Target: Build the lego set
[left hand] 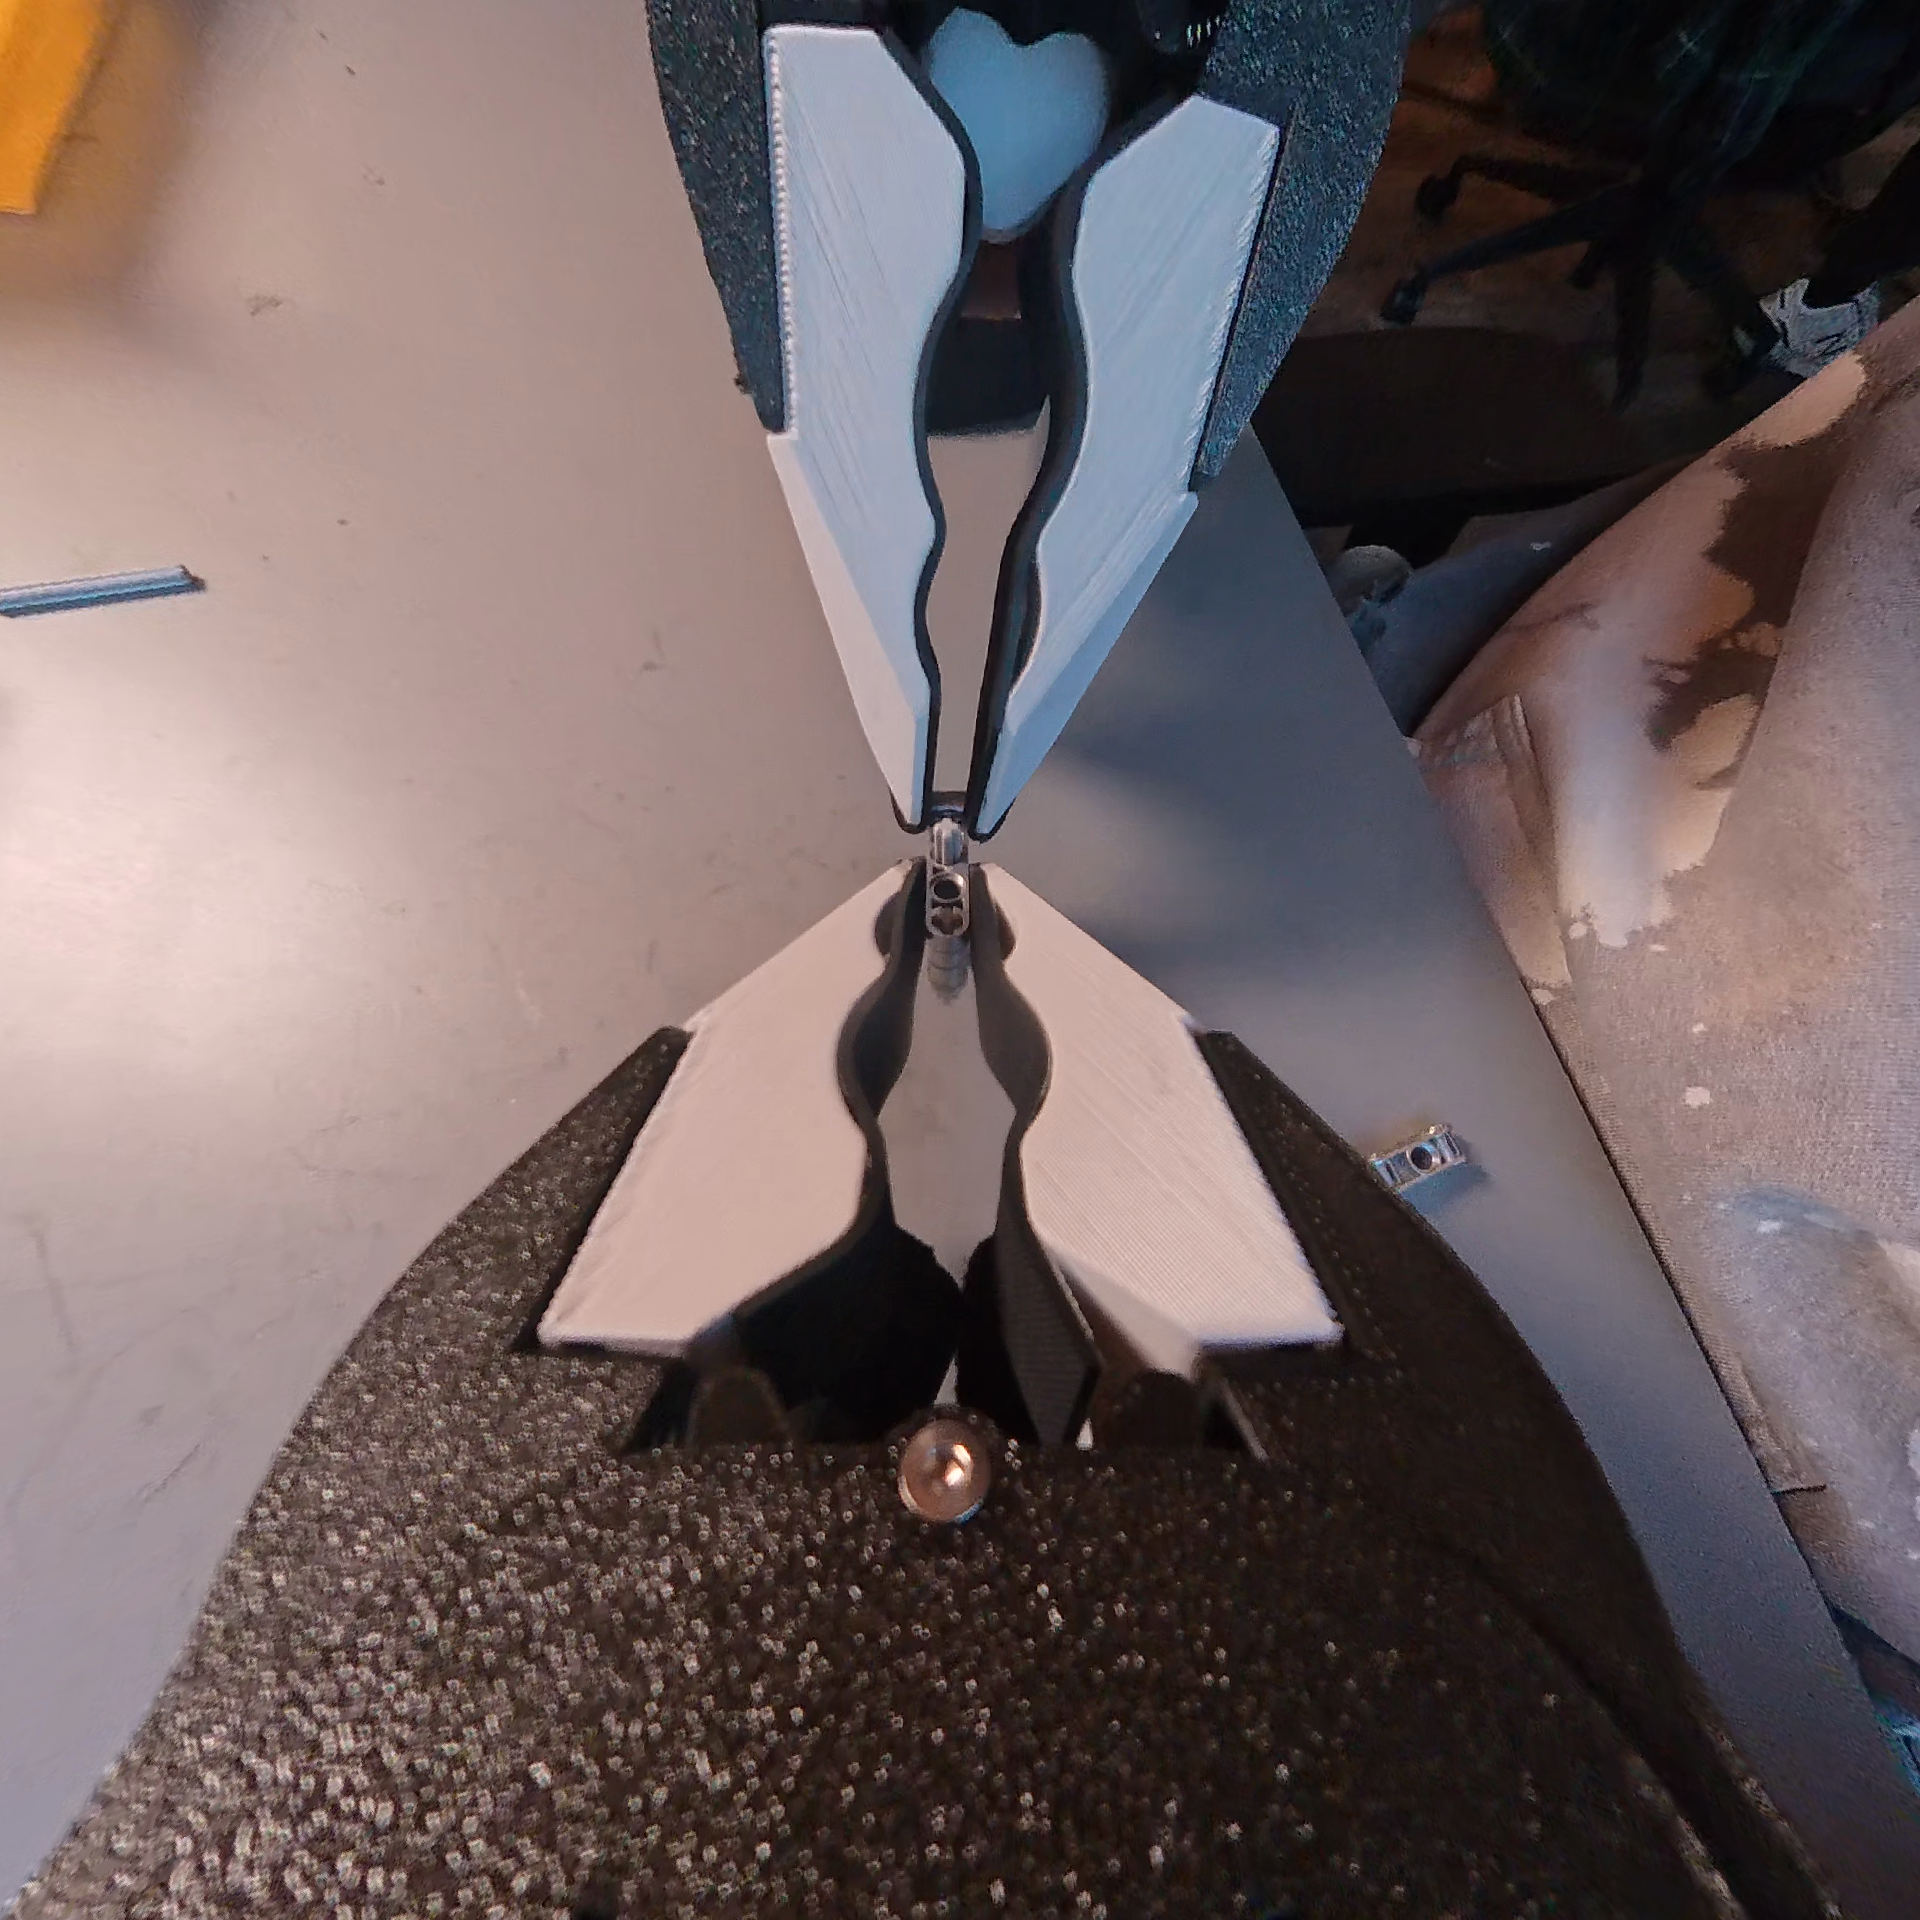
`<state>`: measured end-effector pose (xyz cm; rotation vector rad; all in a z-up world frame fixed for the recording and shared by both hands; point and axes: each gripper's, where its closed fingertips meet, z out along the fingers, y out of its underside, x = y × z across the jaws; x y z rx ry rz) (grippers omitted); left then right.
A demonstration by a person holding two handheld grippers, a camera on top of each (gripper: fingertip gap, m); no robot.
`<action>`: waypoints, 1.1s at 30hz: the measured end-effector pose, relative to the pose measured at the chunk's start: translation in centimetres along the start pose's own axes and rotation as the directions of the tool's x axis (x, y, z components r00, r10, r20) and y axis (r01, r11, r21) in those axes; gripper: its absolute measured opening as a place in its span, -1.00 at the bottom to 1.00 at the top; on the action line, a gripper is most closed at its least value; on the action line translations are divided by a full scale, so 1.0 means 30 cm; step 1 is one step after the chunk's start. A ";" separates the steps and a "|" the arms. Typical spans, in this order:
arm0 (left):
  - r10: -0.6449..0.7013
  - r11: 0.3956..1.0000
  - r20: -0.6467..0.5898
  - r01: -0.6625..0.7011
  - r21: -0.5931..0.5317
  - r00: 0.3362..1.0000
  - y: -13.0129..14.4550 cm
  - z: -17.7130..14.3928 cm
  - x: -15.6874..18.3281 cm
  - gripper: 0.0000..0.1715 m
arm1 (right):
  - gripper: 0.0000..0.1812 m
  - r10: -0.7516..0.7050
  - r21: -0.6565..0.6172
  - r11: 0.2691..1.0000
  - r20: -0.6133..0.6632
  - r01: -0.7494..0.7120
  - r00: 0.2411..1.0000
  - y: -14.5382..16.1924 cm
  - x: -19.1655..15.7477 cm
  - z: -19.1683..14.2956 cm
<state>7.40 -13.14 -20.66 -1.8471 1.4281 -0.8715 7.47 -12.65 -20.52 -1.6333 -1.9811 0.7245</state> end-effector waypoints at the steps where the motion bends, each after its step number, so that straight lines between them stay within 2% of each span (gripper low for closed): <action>1: -0.004 1.000 0.003 0.004 0.001 1.000 0.001 -0.001 -0.002 -0.94 | -0.96 -0.007 -0.013 1.000 -0.006 0.007 1.000 0.000 0.002 0.002; 16: 0.047 0.999 0.022 -0.046 -0.024 0.999 0.040 -0.020 0.017 -0.94 | -0.96 -0.066 -0.079 0.995 -0.022 0.064 0.998 -0.036 -0.018 0.029; 33: 0.069 0.995 0.032 -0.067 -0.072 0.997 0.027 0.005 0.016 -0.94 | -0.96 0.000 -0.074 0.997 -0.046 -0.004 0.999 -0.015 -0.021 0.017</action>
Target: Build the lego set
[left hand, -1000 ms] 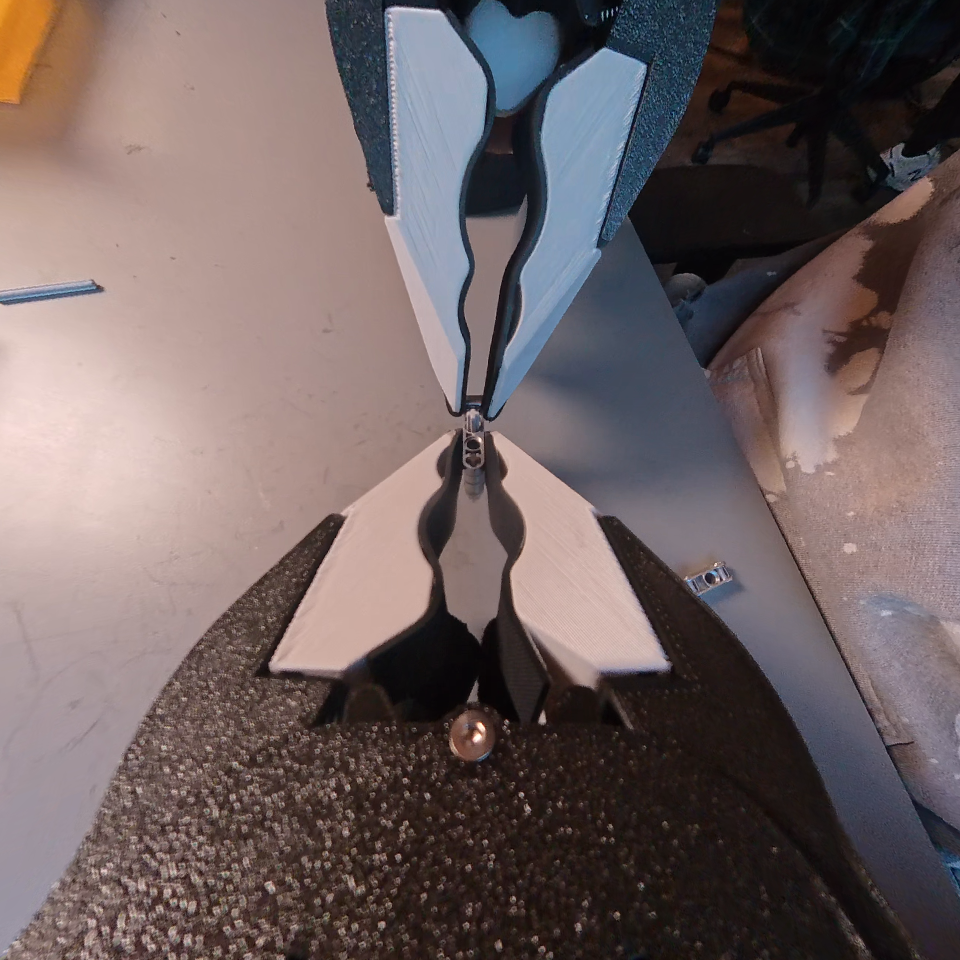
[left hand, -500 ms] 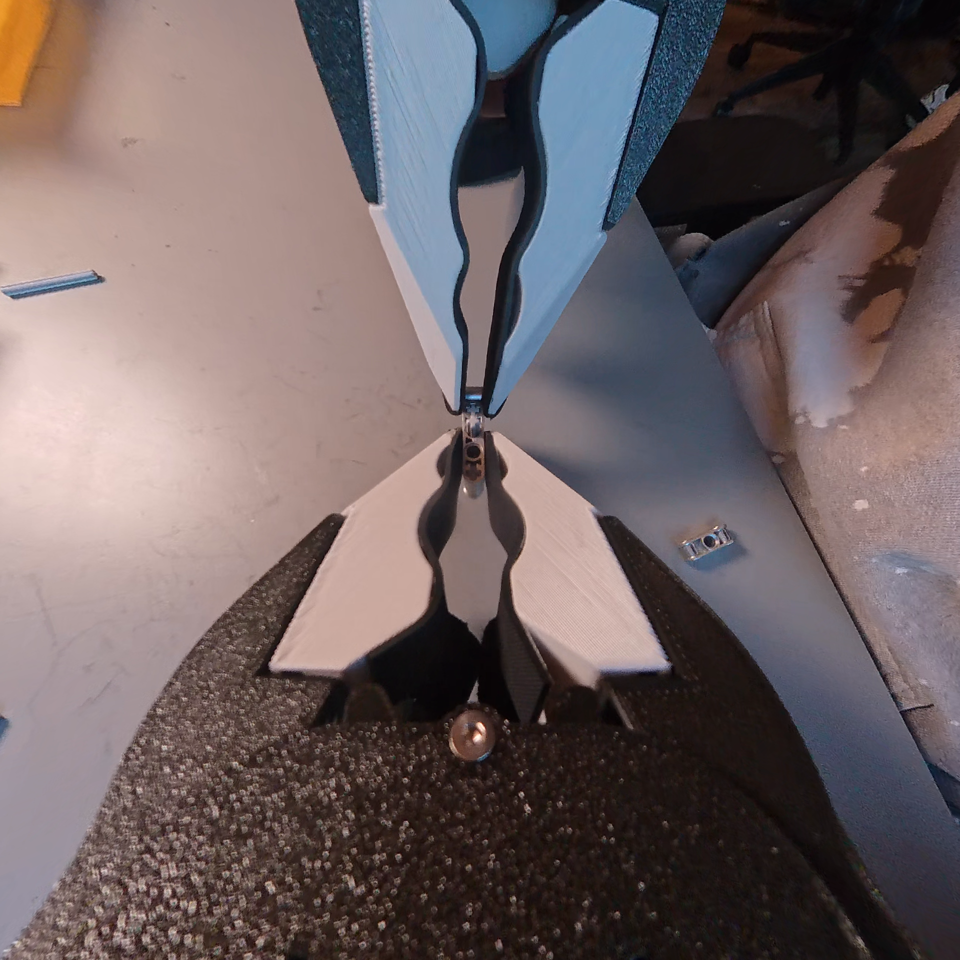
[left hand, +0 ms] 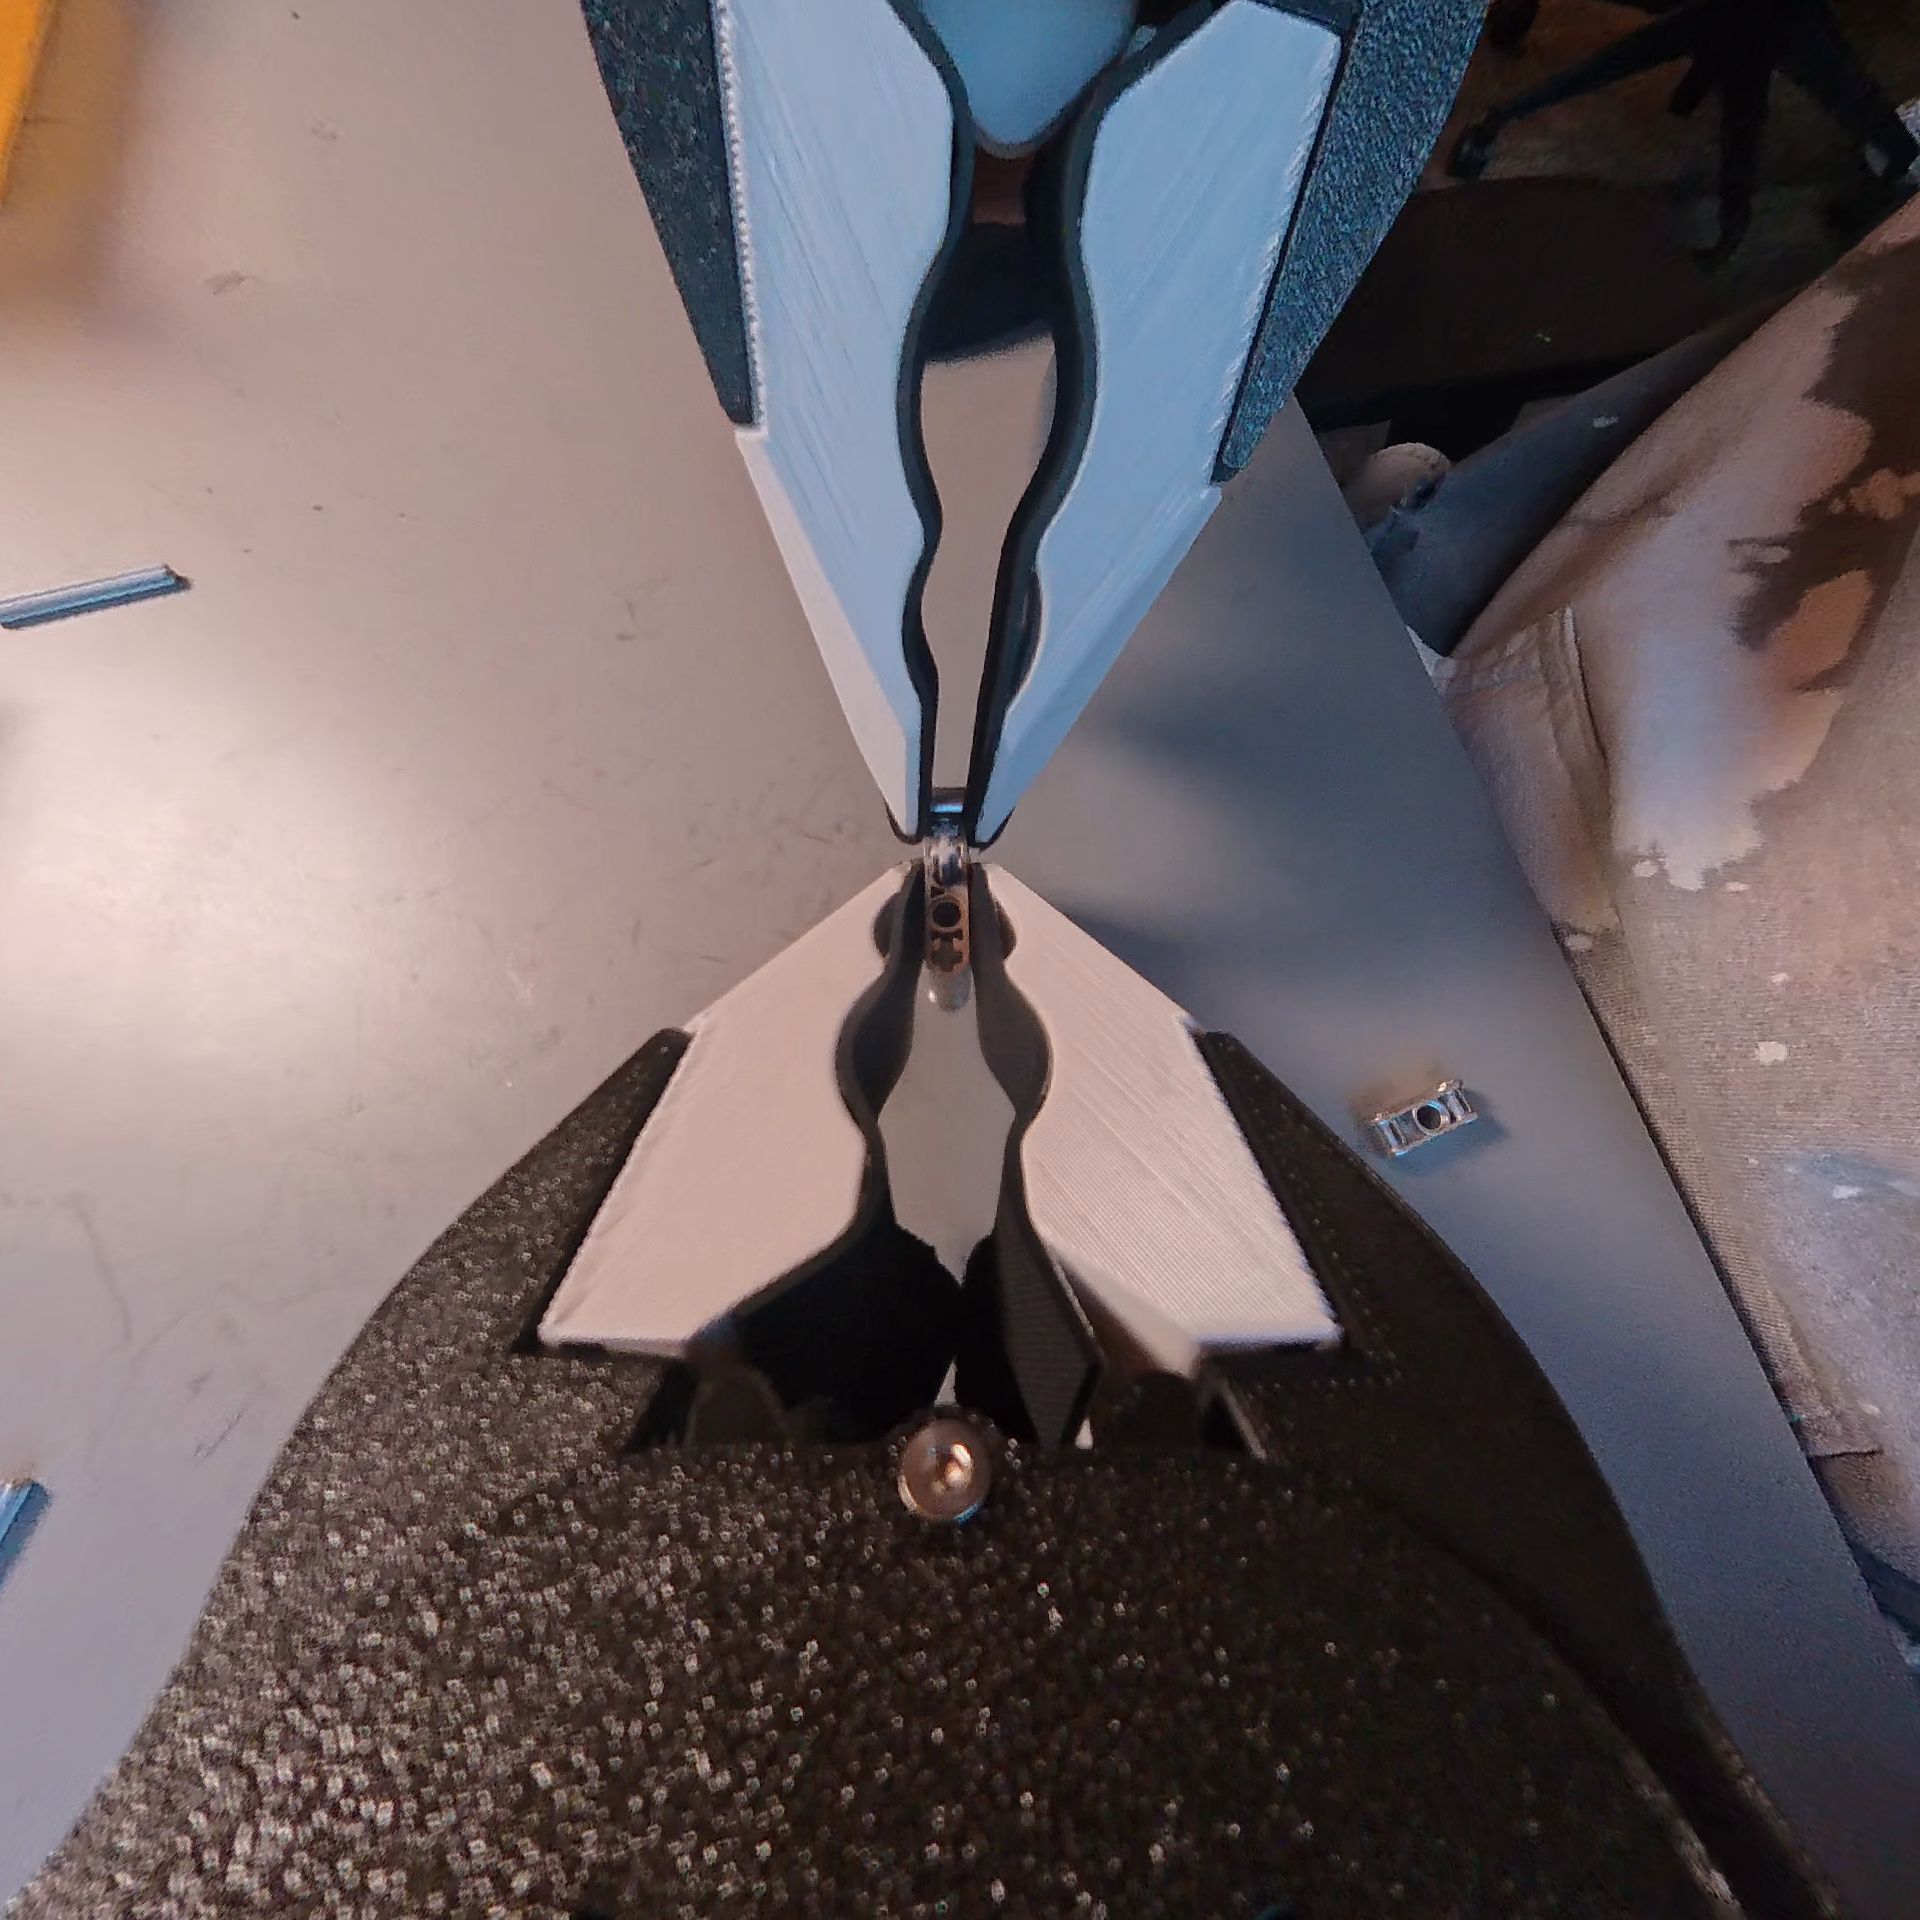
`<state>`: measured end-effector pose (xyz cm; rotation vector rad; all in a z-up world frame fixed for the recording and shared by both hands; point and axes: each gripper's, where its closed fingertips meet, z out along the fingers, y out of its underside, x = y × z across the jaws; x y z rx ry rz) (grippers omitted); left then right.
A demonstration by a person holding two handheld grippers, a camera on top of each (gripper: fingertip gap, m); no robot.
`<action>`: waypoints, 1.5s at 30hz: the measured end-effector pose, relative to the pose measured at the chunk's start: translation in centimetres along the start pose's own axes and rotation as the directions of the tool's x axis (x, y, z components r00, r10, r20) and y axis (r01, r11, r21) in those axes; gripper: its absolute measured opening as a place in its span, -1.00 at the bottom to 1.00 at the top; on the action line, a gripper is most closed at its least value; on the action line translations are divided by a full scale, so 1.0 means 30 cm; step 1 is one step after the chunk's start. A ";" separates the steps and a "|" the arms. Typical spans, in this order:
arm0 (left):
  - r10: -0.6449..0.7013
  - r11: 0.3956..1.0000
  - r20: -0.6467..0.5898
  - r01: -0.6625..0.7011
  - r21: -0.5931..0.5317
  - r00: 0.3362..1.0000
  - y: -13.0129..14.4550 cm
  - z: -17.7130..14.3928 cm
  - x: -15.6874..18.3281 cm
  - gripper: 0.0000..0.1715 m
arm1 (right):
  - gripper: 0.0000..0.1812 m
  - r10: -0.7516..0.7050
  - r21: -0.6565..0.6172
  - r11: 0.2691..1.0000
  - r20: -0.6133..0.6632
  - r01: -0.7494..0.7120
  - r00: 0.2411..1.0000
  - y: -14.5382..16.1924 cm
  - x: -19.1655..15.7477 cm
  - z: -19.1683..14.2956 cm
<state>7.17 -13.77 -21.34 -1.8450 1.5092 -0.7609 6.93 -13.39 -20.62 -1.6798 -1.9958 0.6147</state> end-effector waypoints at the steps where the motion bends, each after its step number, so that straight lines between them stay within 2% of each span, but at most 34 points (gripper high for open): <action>1: 0.003 1.000 -0.005 -0.003 -0.006 1.000 0.000 0.004 0.002 -0.94 | -0.96 -0.002 -0.001 1.000 -0.001 0.002 1.000 -0.001 -0.001 0.000; 8: 0.013 0.999 -0.004 -0.013 -0.046 1.000 0.025 0.026 0.006 -0.94 | -0.96 -0.006 -0.042 0.999 0.008 0.006 1.000 0.008 -0.010 0.024; 16: -0.010 0.999 -0.028 0.008 -0.040 1.000 0.025 0.025 0.007 -0.94 | -0.96 0.012 -0.024 1.000 0.020 -0.012 1.000 0.005 -0.007 0.027; 21: -0.183 0.981 -0.140 0.191 0.041 0.973 -0.006 -0.011 0.000 -0.94 | -0.95 0.123 0.049 0.990 0.103 -0.129 0.987 -0.029 0.010 0.005; 22: -0.226 0.968 -0.166 0.241 0.073 0.960 -0.020 -0.027 -0.008 -0.94 | -0.94 0.132 0.078 0.987 0.098 -0.140 0.986 -0.044 0.026 -0.009; 26: -0.355 0.876 -0.301 0.427 0.223 0.885 -0.085 -0.101 -0.031 -0.94 | -0.68 0.071 0.202 0.976 0.066 -0.083 0.995 -0.108 0.065 -0.088; 29: -0.431 0.741 -0.428 0.582 0.335 0.794 -0.143 -0.176 -0.071 -0.94 | -0.54 -0.022 0.219 0.975 -0.047 0.032 0.999 -0.112 0.087 -0.110; 31: -0.446 0.655 -0.519 0.661 0.366 0.729 -0.167 -0.219 -0.084 -0.94 | -0.53 -0.044 0.249 0.966 -0.095 0.066 0.995 -0.125 0.084 -0.118; 34: -0.436 0.574 -0.614 0.729 0.373 0.658 -0.190 -0.259 -0.084 -0.94 | -0.53 -0.081 0.266 0.956 -0.160 0.122 0.984 -0.134 0.080 -0.119; 40: -0.419 0.482 -0.734 0.816 0.319 0.534 -0.206 -0.284 -0.062 -0.94 | -0.53 -0.098 0.316 0.935 -0.212 0.163 0.972 -0.179 0.079 -0.133; 45: -0.418 0.518 -0.751 0.813 0.266 0.512 -0.200 -0.265 -0.018 -0.94 | -0.47 -0.185 0.322 0.913 -0.217 0.249 0.958 -0.210 0.064 -0.132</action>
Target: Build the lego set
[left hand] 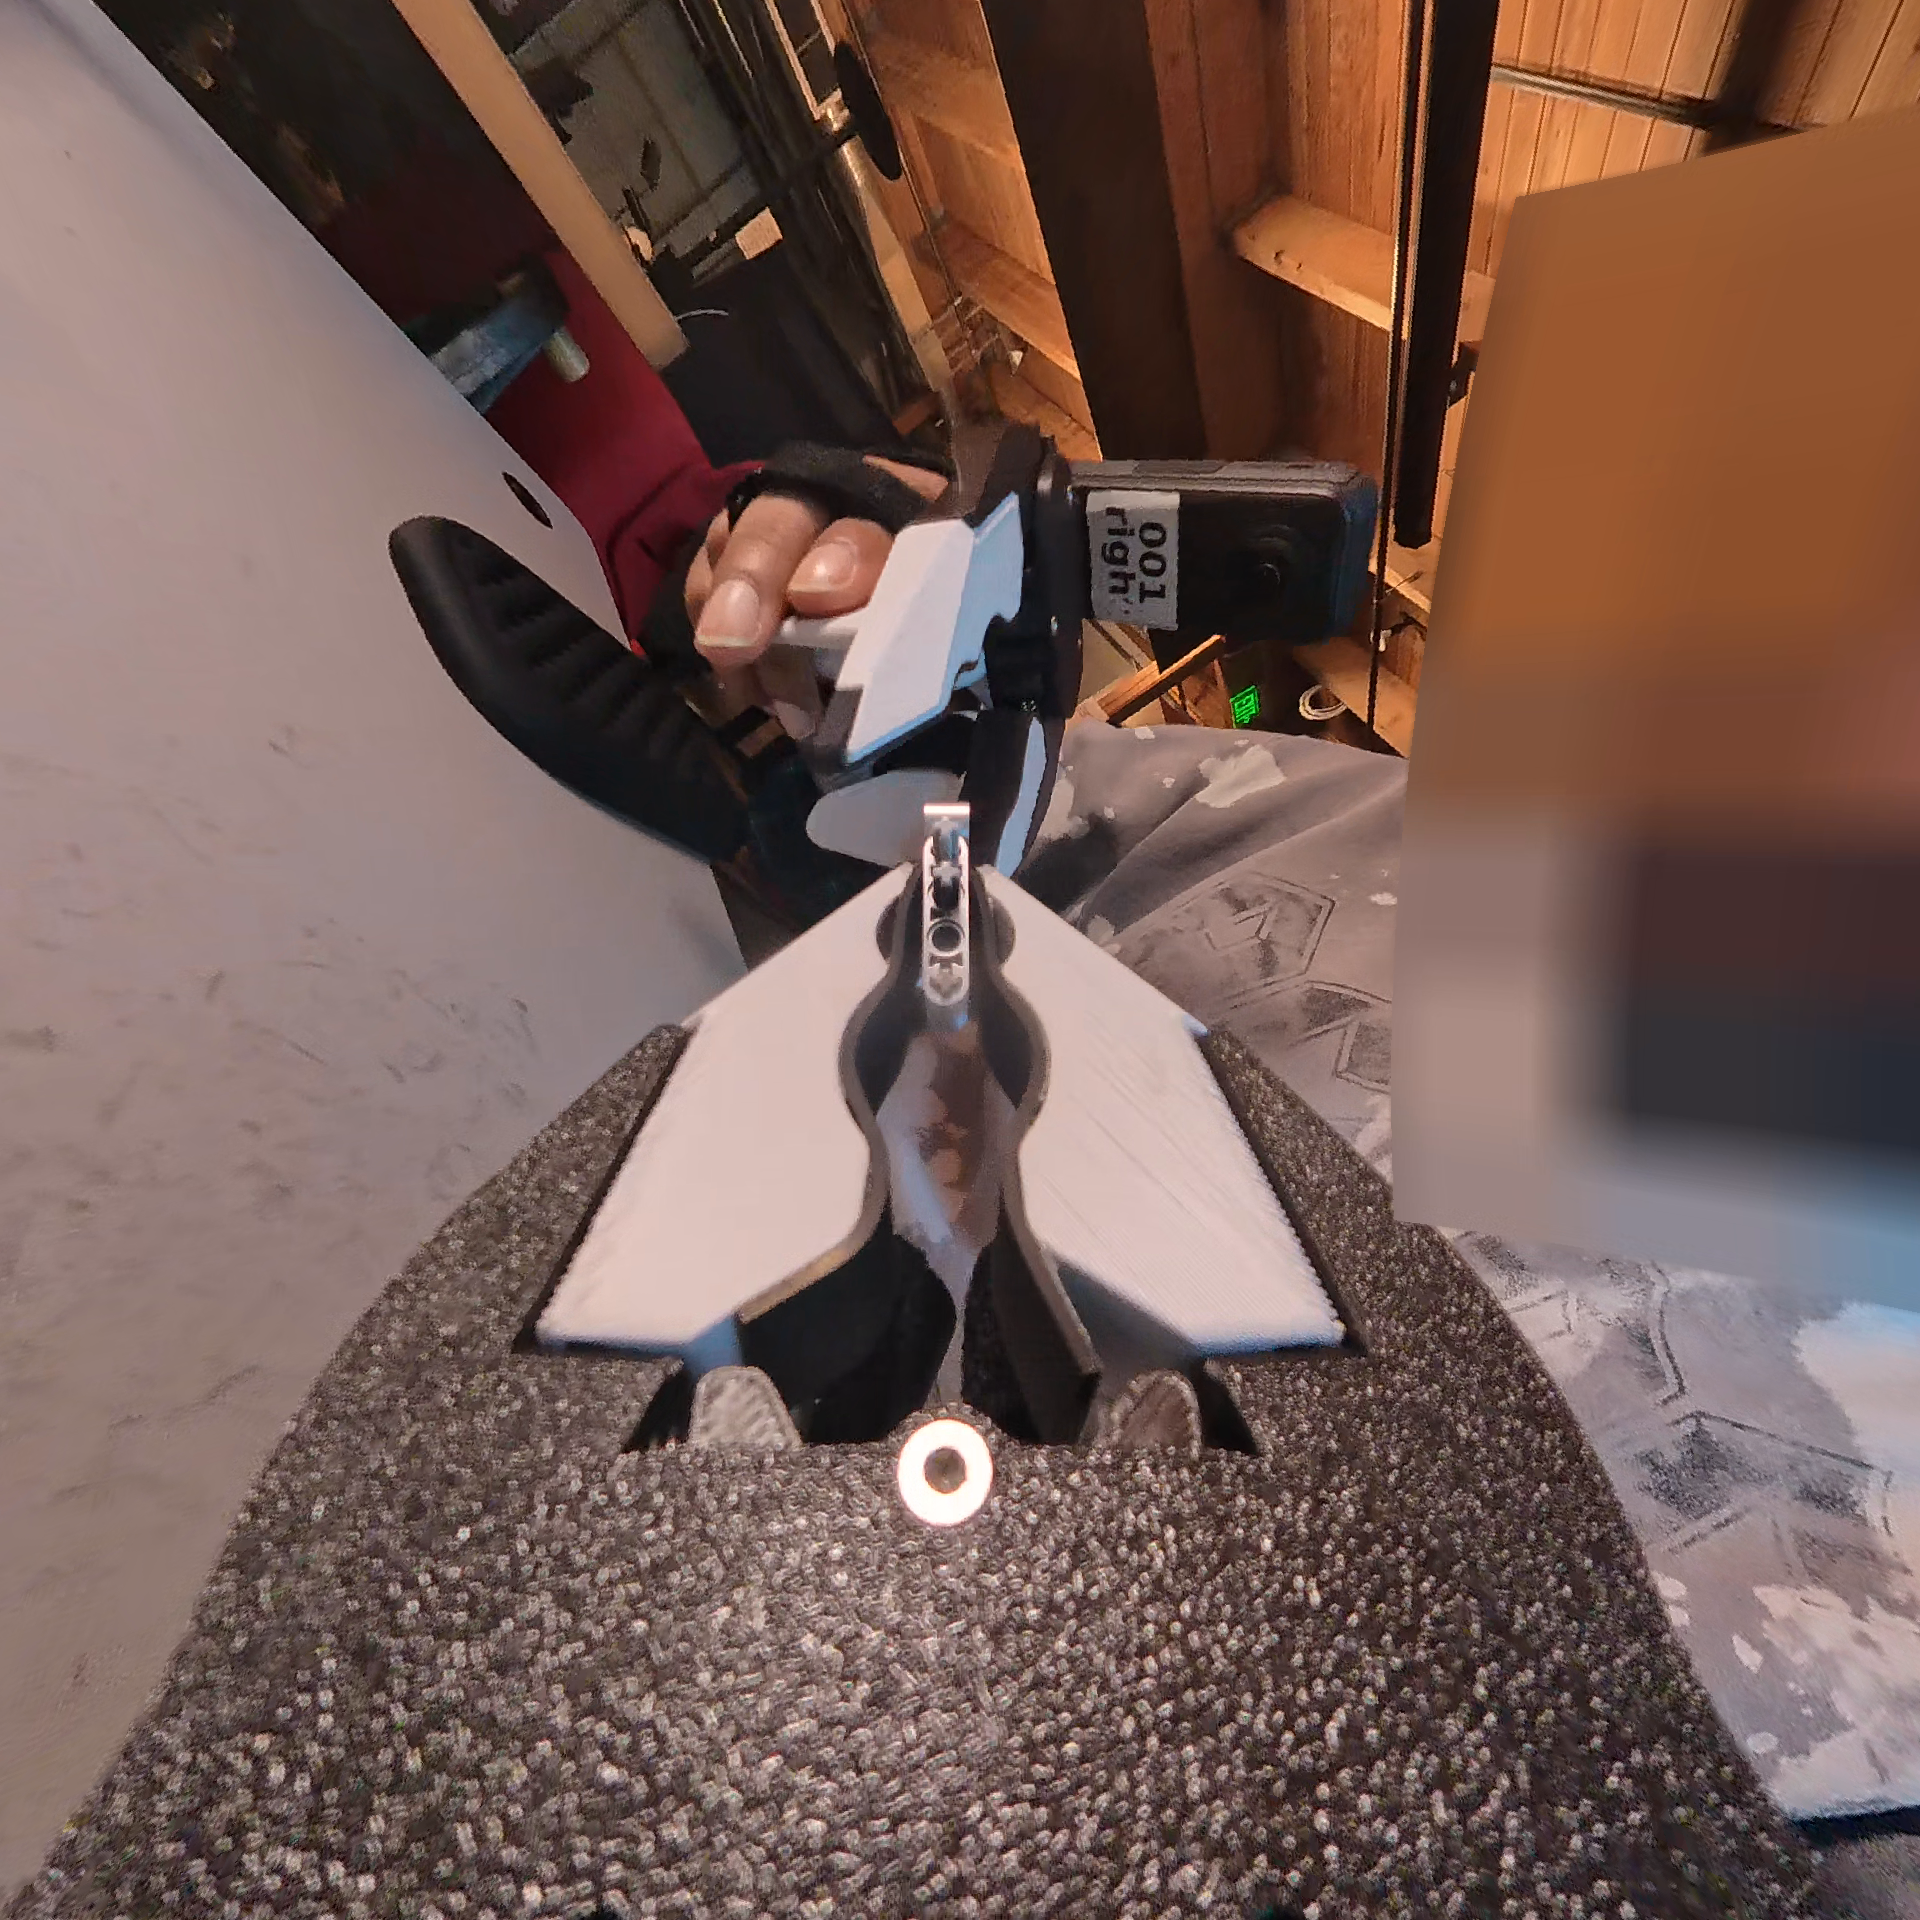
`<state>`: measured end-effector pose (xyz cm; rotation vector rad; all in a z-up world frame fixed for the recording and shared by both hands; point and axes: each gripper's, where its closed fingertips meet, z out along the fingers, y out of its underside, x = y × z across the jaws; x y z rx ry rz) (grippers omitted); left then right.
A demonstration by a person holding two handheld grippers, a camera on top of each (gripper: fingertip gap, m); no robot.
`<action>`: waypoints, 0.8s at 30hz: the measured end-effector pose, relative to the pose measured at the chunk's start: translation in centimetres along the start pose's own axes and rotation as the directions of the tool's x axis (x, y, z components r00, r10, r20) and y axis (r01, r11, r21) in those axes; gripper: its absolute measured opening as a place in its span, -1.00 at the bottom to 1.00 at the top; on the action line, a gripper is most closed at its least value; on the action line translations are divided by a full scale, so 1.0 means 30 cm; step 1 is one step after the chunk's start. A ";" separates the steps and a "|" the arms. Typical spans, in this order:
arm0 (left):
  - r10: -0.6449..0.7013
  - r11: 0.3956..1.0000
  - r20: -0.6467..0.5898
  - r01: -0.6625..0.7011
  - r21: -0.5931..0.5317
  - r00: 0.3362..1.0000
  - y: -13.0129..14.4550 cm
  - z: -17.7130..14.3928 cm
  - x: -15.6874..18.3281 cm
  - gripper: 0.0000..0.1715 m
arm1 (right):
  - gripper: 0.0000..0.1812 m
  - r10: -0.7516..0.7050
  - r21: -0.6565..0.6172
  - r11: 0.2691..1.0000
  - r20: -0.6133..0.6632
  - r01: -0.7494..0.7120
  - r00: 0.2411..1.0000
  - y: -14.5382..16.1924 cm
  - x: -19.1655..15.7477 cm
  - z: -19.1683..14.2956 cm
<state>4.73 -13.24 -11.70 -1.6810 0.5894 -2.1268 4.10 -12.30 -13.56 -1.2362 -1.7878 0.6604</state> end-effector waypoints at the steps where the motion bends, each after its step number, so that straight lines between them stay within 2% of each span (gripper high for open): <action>1: -0.003 1.000 0.008 0.003 -0.016 1.000 0.010 0.005 -0.005 -0.94 | -0.46 -0.030 -0.004 1.000 0.011 0.030 0.999 -0.003 -0.006 0.004; 5: -0.032 0.996 0.039 0.035 -0.082 0.999 0.057 0.019 -0.028 -0.94 | -0.39 -0.158 -0.035 0.986 0.085 0.162 0.984 0.005 -0.054 0.030; 7: -0.044 0.993 0.051 0.049 -0.103 0.998 0.072 0.023 -0.036 -0.94 | -0.43 -0.205 -0.040 0.977 0.119 0.211 0.971 0.015 -0.077 0.045; 9: -0.054 0.991 0.064 0.061 -0.118 0.997 0.084 0.025 -0.043 -0.94 | -0.54 -0.216 -0.036 0.974 0.129 0.222 0.968 0.018 -0.084 0.056; 13: -0.078 0.994 0.061 0.082 -0.071 0.995 0.064 0.008 -0.047 -0.93 | -0.54 -0.165 0.003 0.986 0.115 0.166 0.979 0.017 -0.071 0.058; 18: -0.047 0.999 0.050 0.047 0.007 0.998 0.020 -0.025 -0.035 -0.88 | -0.53 -0.118 0.056 0.991 -0.007 0.118 0.993 0.010 -0.013 0.048; 24: 0.029 0.997 0.109 -0.036 0.069 0.994 -0.016 -0.031 -0.040 -0.91 | -0.53 -0.068 0.125 0.989 -0.134 0.085 0.989 -0.001 0.039 0.042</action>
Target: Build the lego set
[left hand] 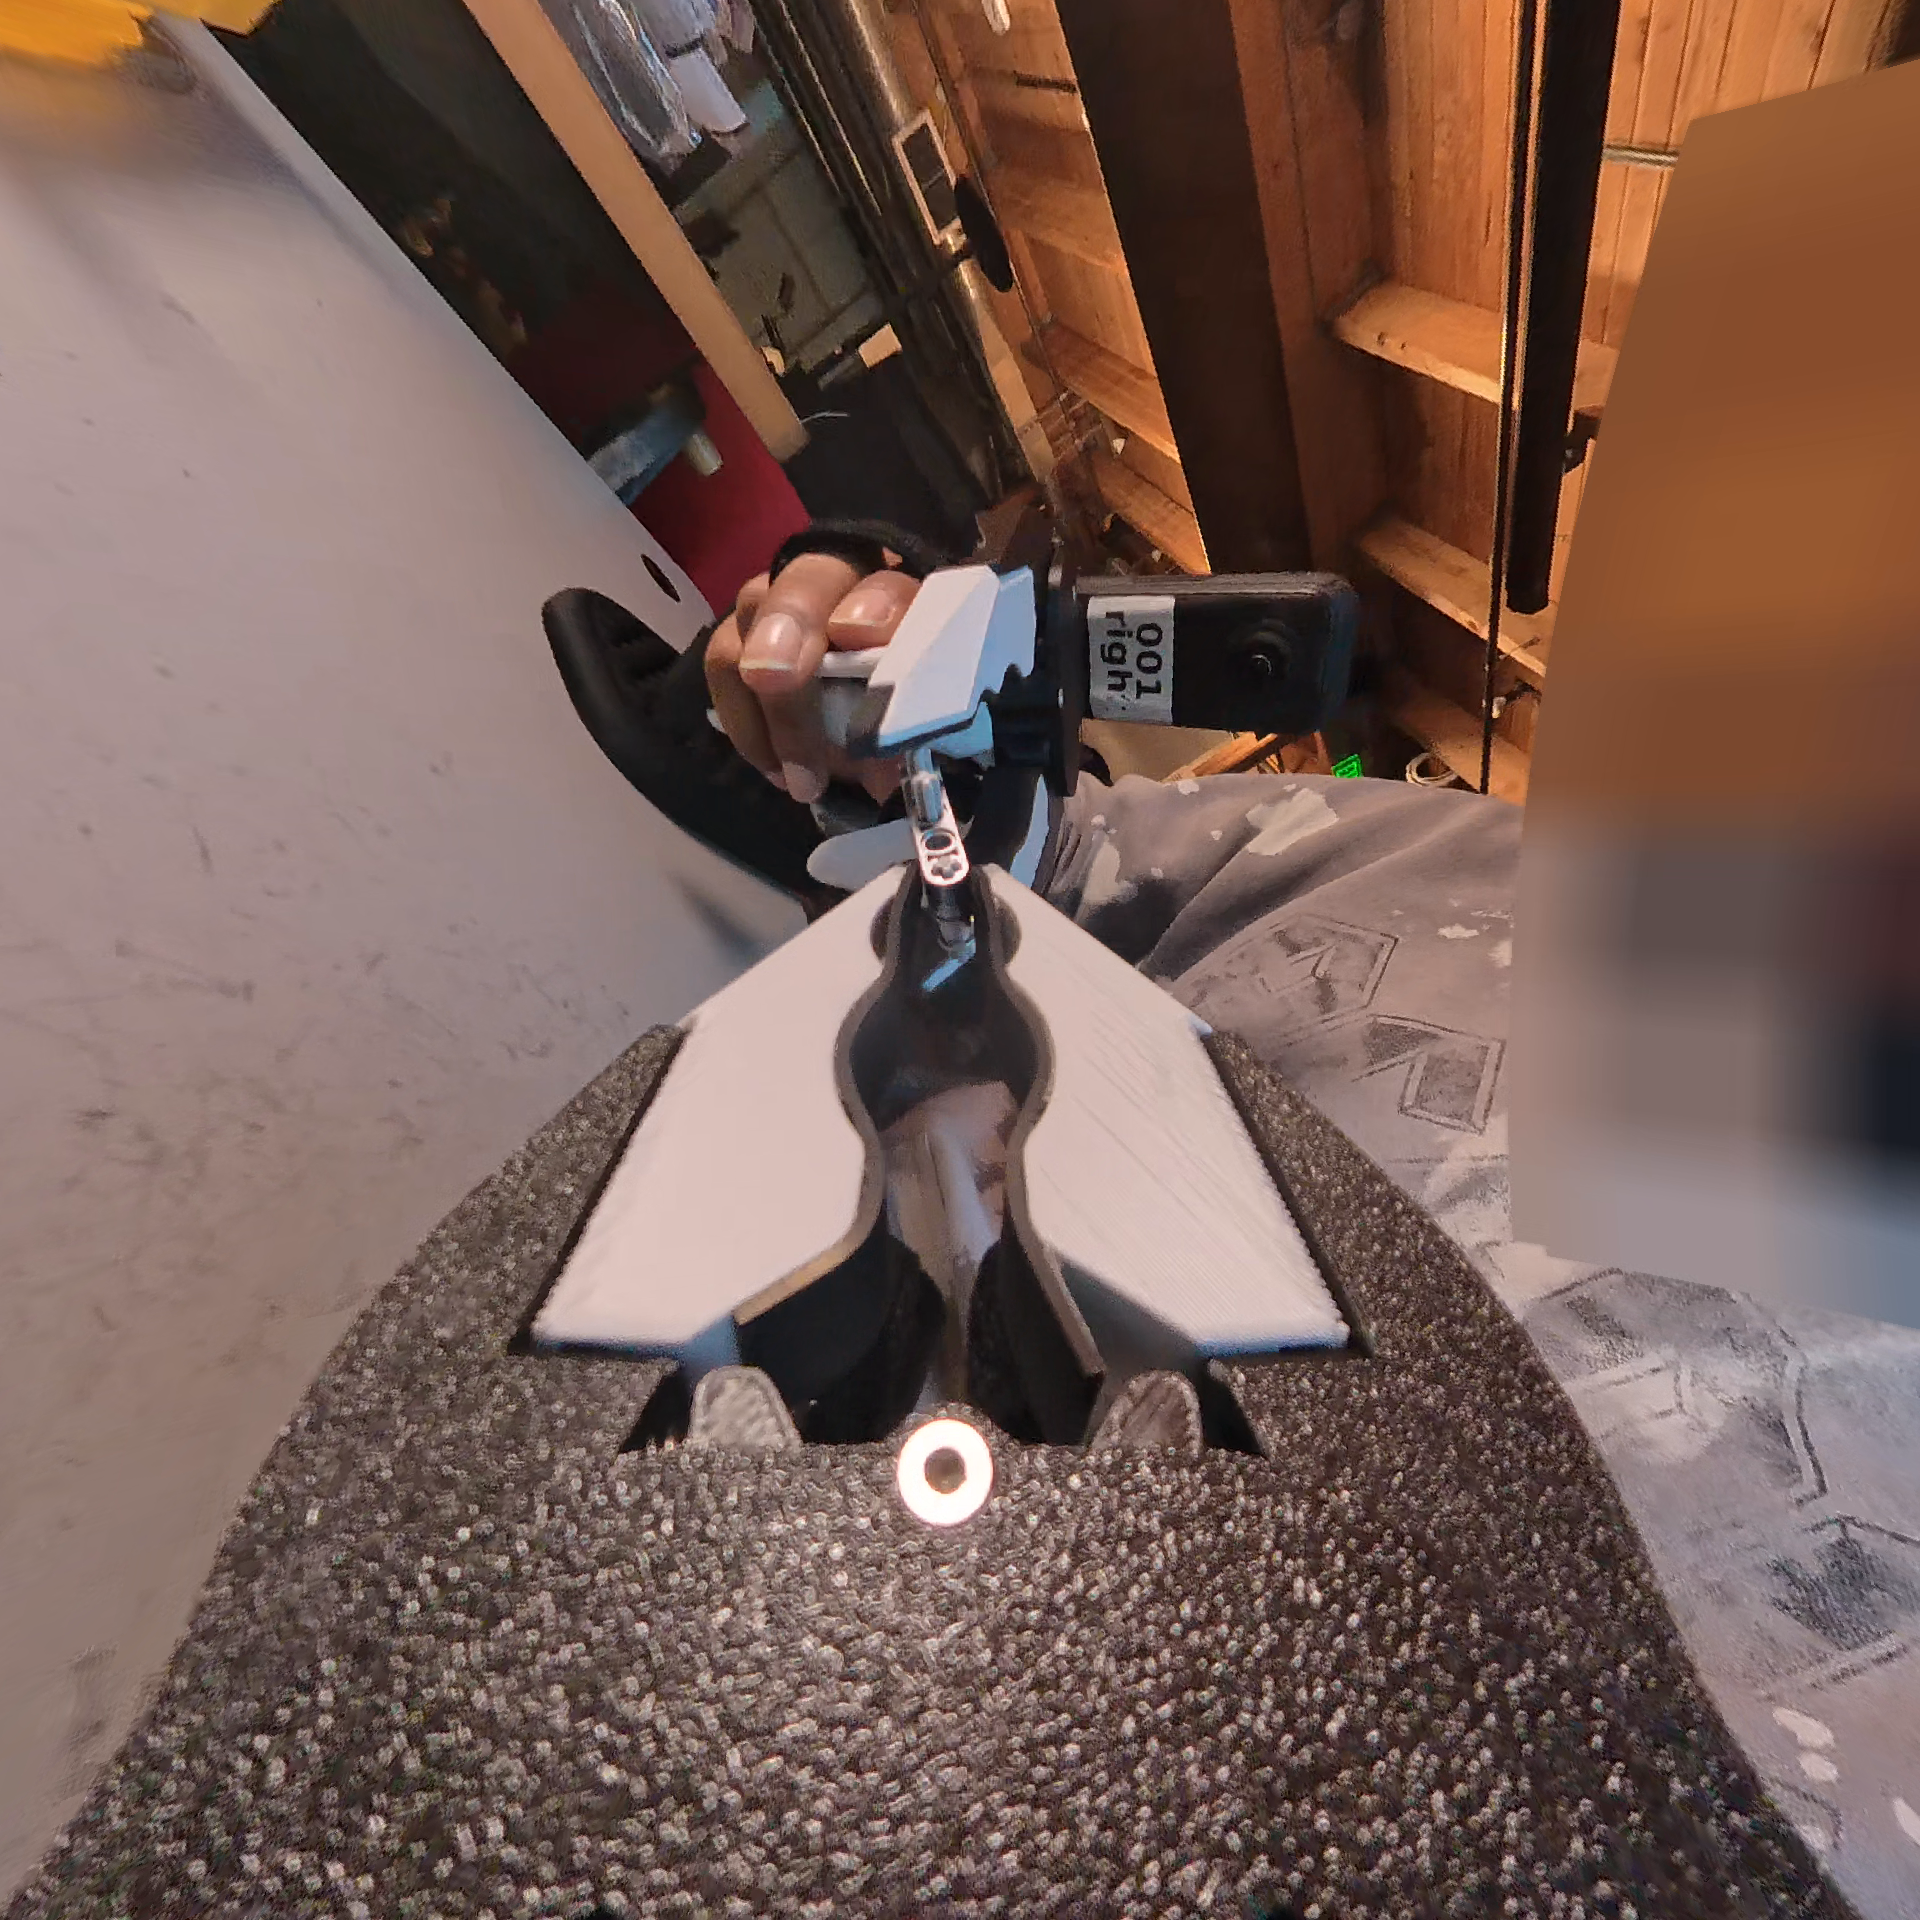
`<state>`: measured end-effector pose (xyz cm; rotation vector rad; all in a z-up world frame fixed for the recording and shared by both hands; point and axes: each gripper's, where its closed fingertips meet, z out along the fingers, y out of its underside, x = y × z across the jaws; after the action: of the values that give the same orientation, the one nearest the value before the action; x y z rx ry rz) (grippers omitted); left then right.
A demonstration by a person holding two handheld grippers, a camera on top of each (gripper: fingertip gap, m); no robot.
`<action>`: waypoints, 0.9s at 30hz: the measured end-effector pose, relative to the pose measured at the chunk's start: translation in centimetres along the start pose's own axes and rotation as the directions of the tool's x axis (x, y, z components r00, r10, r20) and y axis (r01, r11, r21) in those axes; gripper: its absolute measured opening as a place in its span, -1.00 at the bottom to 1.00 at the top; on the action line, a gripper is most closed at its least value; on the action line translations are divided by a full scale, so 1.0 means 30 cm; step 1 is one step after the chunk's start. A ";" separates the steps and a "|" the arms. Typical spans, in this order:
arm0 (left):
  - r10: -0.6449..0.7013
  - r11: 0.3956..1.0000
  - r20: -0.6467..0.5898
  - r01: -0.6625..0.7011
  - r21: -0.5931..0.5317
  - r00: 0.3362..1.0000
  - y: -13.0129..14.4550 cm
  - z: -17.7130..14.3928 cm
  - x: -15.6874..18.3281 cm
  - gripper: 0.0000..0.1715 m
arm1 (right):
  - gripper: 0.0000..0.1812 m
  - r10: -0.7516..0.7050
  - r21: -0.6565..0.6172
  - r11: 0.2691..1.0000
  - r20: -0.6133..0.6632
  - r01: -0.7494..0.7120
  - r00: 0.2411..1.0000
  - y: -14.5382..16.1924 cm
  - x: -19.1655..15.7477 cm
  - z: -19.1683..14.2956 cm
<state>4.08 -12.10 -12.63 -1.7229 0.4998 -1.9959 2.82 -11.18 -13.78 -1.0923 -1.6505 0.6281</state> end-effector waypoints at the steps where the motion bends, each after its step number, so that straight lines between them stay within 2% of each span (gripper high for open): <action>1: 0.001 1.000 0.007 -0.001 0.011 1.000 -0.006 -0.004 -0.003 -0.91 | -0.54 0.000 0.007 1.000 -0.014 0.000 1.000 0.001 0.007 0.003; 7: 0.023 0.999 0.064 -0.025 0.032 0.998 -0.028 -0.041 -0.029 -0.92 | -0.53 -0.046 0.007 0.999 -0.022 0.047 0.999 0.017 0.027 0.042; 12: 0.039 0.994 0.086 -0.047 0.095 0.996 -0.077 -0.093 -0.031 -0.93 | -0.56 -0.127 0.017 0.992 -0.009 0.127 0.992 0.012 0.060 0.076; 19: 0.040 0.976 0.117 -0.063 0.209 0.992 -0.140 -0.163 -0.044 -0.93 | -0.56 -0.101 0.075 0.992 -0.003 0.101 0.995 0.004 0.113 0.145; 22: 0.088 0.960 0.170 -0.129 0.250 0.982 -0.176 -0.188 -0.053 -0.92 | -0.56 -0.060 0.113 0.992 -0.041 0.064 0.997 0.005 0.145 0.172; 27: 0.161 0.942 0.284 -0.233 0.241 0.945 -0.208 -0.176 -0.084 -0.92 | -0.56 -0.003 0.153 0.988 -0.127 0.023 0.992 0.035 0.179 0.179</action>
<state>-1.47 -5.63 -12.09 -1.6571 0.2805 -1.5841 -2.19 -5.40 -14.04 -0.9877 -1.4740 0.6539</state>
